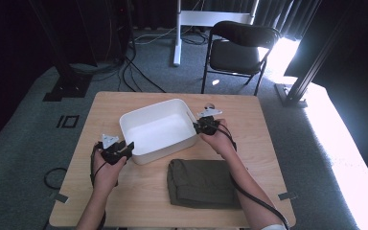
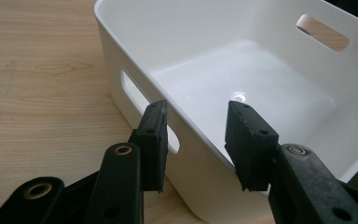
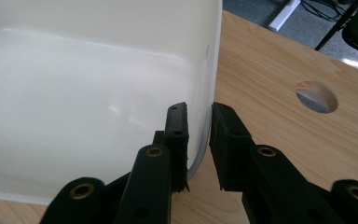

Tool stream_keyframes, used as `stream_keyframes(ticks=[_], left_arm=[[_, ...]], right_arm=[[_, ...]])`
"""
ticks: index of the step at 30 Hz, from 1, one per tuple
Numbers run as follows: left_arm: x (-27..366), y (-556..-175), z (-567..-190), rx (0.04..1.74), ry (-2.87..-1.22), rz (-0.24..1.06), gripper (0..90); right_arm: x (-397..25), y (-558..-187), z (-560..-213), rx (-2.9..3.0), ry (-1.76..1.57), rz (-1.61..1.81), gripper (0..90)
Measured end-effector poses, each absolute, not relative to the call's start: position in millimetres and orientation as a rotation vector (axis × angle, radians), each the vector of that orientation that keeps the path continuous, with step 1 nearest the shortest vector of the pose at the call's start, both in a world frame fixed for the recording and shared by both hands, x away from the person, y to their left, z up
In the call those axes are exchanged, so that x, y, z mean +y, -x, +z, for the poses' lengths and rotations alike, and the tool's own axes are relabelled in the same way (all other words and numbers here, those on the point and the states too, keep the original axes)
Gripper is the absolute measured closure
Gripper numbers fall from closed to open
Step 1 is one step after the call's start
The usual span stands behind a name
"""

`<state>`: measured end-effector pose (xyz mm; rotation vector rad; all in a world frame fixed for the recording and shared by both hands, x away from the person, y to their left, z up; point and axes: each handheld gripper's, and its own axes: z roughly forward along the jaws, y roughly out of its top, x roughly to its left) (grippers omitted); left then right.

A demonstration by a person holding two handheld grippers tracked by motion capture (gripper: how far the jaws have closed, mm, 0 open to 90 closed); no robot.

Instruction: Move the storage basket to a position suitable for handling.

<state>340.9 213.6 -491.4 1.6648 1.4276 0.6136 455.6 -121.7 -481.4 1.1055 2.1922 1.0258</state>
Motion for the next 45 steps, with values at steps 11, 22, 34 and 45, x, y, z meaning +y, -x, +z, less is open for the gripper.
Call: stream_keyframes(ticks=[11,22,34,45], left_arm=[[200.4,-354.6,-493.4,1.414,-1.678,0.610,61.1],[185.9,-366.1,-495.6,1.387,-1.695,0.606,61.2],[170.3,-376.3,-499.7,1.367,-1.737,0.603,61.1],[158.5,-384.1,-501.0,1.351,-1.734,0.570,61.5]], right_arm=[[-138.2,-450.5,-481.4,2.161,-1.137,1.020,78.1],[-157.1,-444.1,-481.2,2.133,-1.179,1.023,78.5],[-173.4,-439.3,-481.4,2.106,-1.212,1.012,78.6],[-186.9,-435.5,-482.2,2.069,-1.248,1.001,79.6]])
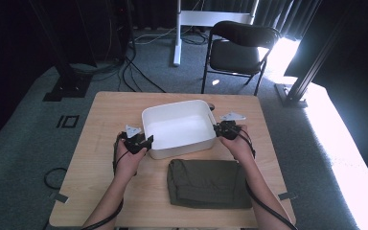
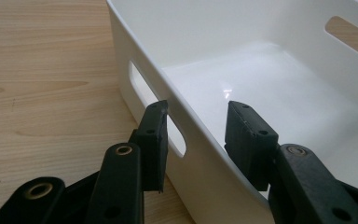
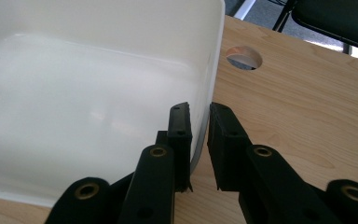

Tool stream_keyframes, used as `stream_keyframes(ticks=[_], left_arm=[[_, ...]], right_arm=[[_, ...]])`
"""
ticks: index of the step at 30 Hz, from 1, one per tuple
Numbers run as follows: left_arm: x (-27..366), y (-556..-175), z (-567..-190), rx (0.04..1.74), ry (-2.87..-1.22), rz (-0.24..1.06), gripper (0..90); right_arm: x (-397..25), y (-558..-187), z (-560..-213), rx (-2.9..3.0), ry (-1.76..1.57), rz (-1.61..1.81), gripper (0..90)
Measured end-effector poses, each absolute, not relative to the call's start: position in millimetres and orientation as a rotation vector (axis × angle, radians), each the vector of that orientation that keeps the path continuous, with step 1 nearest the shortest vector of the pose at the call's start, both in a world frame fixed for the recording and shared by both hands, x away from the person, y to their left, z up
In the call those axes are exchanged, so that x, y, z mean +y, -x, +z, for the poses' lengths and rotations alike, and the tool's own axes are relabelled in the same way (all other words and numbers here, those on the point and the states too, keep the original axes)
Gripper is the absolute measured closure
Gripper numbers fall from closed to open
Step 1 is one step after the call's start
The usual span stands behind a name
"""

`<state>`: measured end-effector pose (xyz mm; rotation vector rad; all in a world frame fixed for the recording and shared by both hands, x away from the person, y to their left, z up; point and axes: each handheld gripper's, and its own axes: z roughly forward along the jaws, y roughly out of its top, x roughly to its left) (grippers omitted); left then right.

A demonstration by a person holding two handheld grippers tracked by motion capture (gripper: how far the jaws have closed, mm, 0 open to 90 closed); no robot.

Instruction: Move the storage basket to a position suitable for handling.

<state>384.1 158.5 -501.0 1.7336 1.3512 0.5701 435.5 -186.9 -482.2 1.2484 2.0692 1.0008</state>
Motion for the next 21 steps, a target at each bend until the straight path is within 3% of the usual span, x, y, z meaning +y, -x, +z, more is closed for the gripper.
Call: stream_keyframes(ticks=[21], left_arm=[[127.0,-406.1,-499.7,1.297,-1.787,0.553,63.7]], right_arm=[[-219.3,-428.5,-481.6,1.999,-1.347,0.988,80.6]])
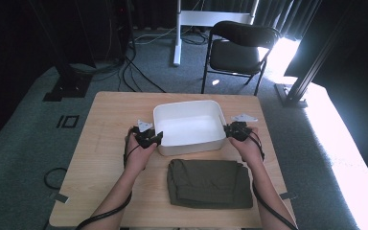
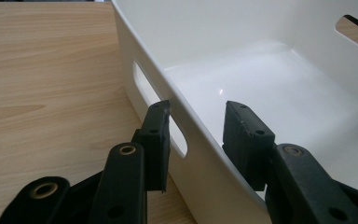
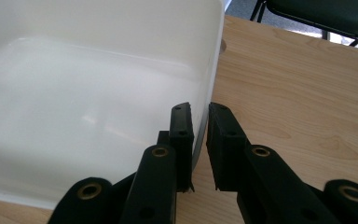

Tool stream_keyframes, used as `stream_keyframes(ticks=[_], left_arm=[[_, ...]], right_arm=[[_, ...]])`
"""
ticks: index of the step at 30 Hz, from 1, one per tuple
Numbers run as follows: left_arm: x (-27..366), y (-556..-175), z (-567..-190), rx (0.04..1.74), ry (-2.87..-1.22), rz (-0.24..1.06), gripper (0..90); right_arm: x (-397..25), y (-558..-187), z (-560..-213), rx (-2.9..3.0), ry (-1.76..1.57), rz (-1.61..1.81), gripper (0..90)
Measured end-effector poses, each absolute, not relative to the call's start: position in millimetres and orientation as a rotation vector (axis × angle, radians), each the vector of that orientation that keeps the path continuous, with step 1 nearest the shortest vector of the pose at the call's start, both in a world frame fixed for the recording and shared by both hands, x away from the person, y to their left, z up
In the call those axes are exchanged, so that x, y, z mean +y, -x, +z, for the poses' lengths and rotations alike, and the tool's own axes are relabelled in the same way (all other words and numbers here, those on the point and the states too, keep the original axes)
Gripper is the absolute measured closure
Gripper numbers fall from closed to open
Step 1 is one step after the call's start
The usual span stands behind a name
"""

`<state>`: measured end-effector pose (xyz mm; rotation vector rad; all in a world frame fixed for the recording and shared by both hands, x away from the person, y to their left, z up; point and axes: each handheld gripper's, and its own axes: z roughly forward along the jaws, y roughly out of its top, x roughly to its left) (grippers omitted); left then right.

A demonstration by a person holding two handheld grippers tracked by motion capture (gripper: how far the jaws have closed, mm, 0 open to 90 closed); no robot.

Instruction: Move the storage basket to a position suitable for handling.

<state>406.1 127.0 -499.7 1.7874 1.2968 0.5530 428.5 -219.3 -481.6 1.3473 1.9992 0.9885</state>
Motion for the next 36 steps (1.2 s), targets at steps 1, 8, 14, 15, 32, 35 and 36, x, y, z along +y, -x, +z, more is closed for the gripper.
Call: stream_keyframes(ticks=[1,8,14,15,32,35,36], left_arm=[[125.3,-407.2,-499.6,1.294,-1.794,0.554,63.8],[112.4,-414.9,-498.8,1.271,-1.819,0.550,64.3],[103.8,-420.2,-498.4,1.255,-1.840,0.559,65.1],[102.9,-421.1,-498.1,1.252,-1.845,0.558,65.2],[88.8,-429.3,-499.3,1.229,-1.861,0.549,65.8],[89.1,-429.6,-499.3,1.229,-1.858,0.542,65.7],[89.0,-429.7,-499.1,1.227,-1.863,0.544,65.7]], right_arm=[[-221.1,-428.2,-481.7,1.994,-1.354,0.988,80.7],[-233.7,-425.0,-482.1,1.962,-1.392,0.986,80.8],[-241.8,-421.0,-483.1,1.929,-1.429,0.995,80.9],[-242.7,-420.3,-483.3,1.927,-1.427,0.992,80.9],[-256.8,-408.9,-485.6,1.877,-1.471,1.016,80.4],[-258.5,-408.4,-485.8,1.875,-1.478,1.027,80.3],[-258.7,-408.3,-485.7,1.875,-1.479,1.028,80.2]])
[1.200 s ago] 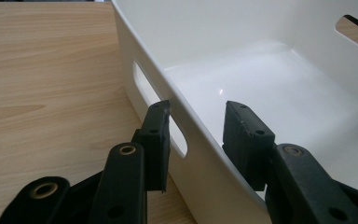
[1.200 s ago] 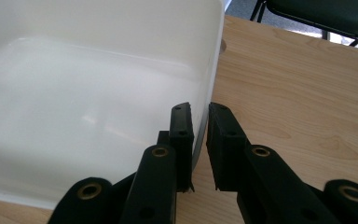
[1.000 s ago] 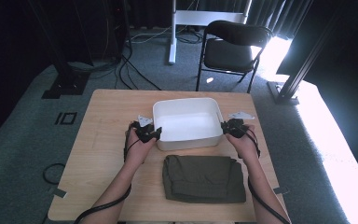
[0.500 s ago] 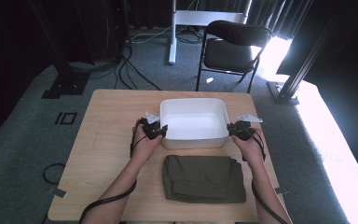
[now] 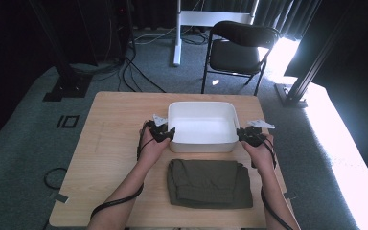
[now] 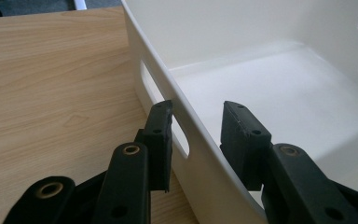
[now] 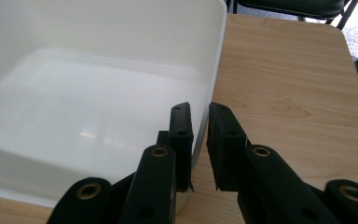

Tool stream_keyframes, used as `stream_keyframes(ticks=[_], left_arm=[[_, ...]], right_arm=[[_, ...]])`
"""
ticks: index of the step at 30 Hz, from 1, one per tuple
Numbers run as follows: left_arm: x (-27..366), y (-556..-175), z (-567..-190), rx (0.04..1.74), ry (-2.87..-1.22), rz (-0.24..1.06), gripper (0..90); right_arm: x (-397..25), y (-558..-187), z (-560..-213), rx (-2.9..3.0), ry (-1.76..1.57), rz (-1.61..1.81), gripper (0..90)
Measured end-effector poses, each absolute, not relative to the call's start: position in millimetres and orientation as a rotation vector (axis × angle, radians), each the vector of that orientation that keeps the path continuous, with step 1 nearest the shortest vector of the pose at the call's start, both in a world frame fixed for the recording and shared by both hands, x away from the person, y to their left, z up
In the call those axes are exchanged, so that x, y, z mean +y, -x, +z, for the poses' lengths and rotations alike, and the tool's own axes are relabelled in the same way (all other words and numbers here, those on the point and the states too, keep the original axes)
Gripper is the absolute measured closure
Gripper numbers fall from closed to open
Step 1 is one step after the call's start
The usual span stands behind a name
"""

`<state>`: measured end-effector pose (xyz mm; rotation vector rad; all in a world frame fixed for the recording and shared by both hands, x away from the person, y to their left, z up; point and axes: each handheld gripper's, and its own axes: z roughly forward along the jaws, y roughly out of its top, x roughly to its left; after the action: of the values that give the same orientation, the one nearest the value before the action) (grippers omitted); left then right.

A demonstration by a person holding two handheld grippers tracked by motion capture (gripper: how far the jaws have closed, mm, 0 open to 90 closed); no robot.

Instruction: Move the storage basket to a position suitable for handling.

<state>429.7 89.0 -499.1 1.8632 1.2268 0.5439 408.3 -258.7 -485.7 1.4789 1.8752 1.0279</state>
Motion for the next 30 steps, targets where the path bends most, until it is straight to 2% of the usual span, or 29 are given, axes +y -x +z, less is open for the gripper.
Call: stream_keyframes(ticks=[16,17,19,20,21,22,23,24,25,26,27,28,29,30], left_arm=[[92.2,-429.9,-497.9,1.224,-1.860,0.505,65.7],[93.0,-429.8,-497.6,1.223,-1.856,0.497,65.7],[94.2,-429.7,-497.1,1.219,-1.852,0.488,65.6],[94.8,-429.6,-496.8,1.218,-1.840,0.485,63.9],[96.6,-429.3,-495.4,1.210,-1.835,0.490,61.4],[96.6,-429.3,-495.4,1.210,-1.835,0.490,57.9],[99.4,-428.3,-492.8,1.206,-1.841,0.511,51.8],[99.4,-428.3,-492.8,1.206,-1.841,0.511,51.7],[102.8,-427.7,-490.7,1.174,-1.802,0.542,49.9],[102.8,-427.7,-490.7,1.174,-1.802,0.542,45.4],[106.0,-427.3,-488.2,1.201,-1.796,0.545,39.9],[106.0,-427.3,-488.2,1.201,-1.796,0.545,38.0],[108.4,-426.5,-486.6,1.183,-1.792,0.543,36.2],[108.4,-426.5,-486.6,1.183,-1.792,0.543,34.2]], right_arm=[[-258.8,-407.5,-482.8,1.887,-1.444,1.008,79.5],[-258.8,-407.1,-480.5,1.879,-1.425,1.017,73.9],[-259.2,-407.2,-479.3,1.874,-1.419,1.024,71.3],[-259.9,-407.3,-477.3,1.863,-1.408,1.047,64.3],[-260.8,-407.4,-475.2,1.862,-1.392,1.072,59.2],[-260.8,-407.4,-475.2,1.862,-1.392,1.072,59.2],[-261.4,-407.3,-472.8,1.856,-1.371,1.125,48.5],[-261.4,-407.3,-472.8,1.856,-1.371,1.125,48.5],[-262.3,-407.3,-471.0,1.836,-1.367,1.183,39.1],[-262.3,-407.3,-471.0,1.836,-1.367,1.183,39.1],[-262.1,-407.3,-470.1,1.838,-1.347,1.194,31.0],[-262.1,-407.3,-470.1,1.838,-1.347,1.194,31.0],[-260.9,-407.5,-470.7,1.850,-1.343,1.216,23.1],[-260.9,-407.5,-470.7,1.850,-1.343,1.216,23.1]])
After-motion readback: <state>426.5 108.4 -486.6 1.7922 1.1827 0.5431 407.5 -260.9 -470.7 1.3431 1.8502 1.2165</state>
